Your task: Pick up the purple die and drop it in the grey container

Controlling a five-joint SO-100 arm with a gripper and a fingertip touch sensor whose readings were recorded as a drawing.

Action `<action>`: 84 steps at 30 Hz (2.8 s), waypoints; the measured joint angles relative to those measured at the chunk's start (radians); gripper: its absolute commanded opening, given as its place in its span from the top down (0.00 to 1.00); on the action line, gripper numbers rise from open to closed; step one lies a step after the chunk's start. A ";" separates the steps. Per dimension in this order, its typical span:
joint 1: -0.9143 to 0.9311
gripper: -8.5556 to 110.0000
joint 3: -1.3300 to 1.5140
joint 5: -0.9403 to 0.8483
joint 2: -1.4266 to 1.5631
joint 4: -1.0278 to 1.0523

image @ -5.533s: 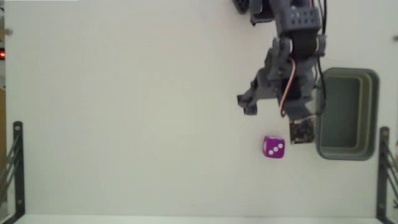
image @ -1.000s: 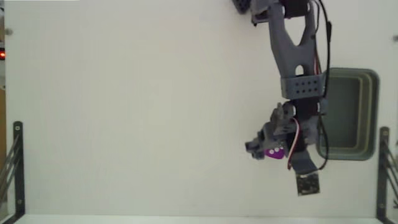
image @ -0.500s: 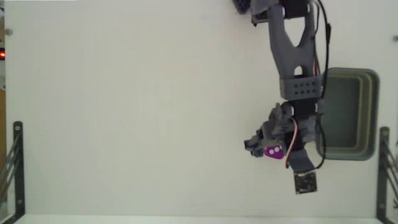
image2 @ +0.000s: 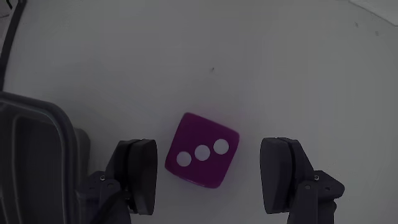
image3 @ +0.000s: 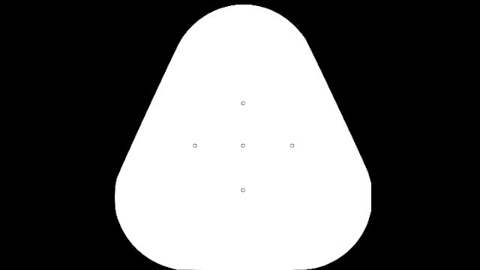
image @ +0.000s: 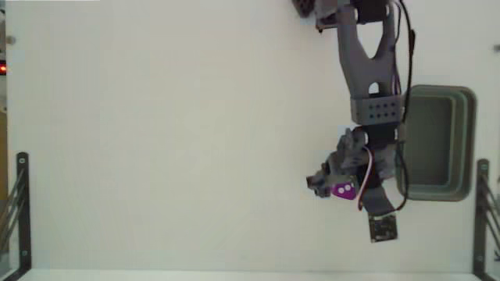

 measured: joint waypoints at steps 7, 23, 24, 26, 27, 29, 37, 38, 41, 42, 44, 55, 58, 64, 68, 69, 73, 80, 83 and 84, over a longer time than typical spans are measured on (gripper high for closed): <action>0.000 0.00 0.015 0.000 -0.002 -0.018; 0.000 0.00 0.037 0.000 0.000 -0.041; 0.000 0.00 0.046 0.000 0.000 -0.049; 0.000 0.00 0.052 0.000 0.000 -0.054; 0.000 0.00 0.054 0.000 -0.002 -0.054; 0.000 0.00 0.052 0.002 0.000 -0.054; 0.000 0.00 0.069 0.000 -0.002 -0.072; 0.000 0.00 0.067 0.000 -0.002 -0.071; 0.000 0.00 0.067 0.000 0.000 -0.072; -0.002 0.00 0.067 0.000 0.000 -0.072; -0.002 0.00 0.067 0.000 0.000 -0.084; 0.000 0.00 0.089 0.000 0.000 -0.104; -0.002 0.00 0.104 0.000 -0.015 -0.106; 0.000 0.00 0.104 0.000 -0.020 -0.123; 0.000 0.00 0.120 0.000 -0.021 -0.132; 0.000 0.00 0.123 0.000 -0.021 -0.137; 0.000 0.00 0.123 0.000 -0.021 -0.140; 0.000 0.00 0.123 0.000 -0.021 -0.140; -0.003 0.00 0.123 0.000 -0.021 -0.140; -0.003 0.00 0.123 0.000 -0.021 -0.140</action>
